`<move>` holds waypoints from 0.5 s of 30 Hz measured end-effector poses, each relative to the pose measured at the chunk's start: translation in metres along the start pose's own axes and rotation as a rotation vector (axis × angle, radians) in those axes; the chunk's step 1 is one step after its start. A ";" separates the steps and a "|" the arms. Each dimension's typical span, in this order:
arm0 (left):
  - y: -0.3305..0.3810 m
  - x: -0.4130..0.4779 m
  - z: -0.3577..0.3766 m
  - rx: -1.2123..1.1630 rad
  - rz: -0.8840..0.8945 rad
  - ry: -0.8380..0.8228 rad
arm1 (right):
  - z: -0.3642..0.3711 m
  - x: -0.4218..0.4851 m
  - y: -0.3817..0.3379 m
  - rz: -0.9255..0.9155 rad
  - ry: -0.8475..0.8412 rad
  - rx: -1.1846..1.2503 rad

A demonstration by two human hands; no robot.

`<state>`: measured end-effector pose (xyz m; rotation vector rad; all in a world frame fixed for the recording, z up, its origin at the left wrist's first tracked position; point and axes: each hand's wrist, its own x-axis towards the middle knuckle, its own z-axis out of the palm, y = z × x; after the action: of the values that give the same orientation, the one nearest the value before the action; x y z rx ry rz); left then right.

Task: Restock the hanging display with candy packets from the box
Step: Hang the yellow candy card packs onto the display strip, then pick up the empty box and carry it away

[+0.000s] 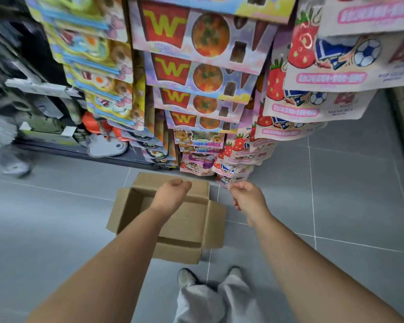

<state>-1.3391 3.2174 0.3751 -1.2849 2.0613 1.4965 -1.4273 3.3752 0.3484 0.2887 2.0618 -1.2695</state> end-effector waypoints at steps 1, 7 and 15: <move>0.000 -0.010 -0.006 -0.010 0.013 0.013 | -0.001 -0.008 -0.006 -0.008 -0.005 0.009; 0.002 -0.068 -0.037 -0.073 0.046 0.111 | -0.002 -0.052 -0.043 -0.034 -0.096 0.120; -0.013 -0.092 -0.086 -0.018 0.116 0.202 | 0.014 -0.094 -0.055 -0.083 -0.123 0.210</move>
<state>-1.2554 3.1868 0.4652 -1.3963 2.2893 1.4905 -1.3801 3.3512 0.4443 0.2150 1.8566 -1.5191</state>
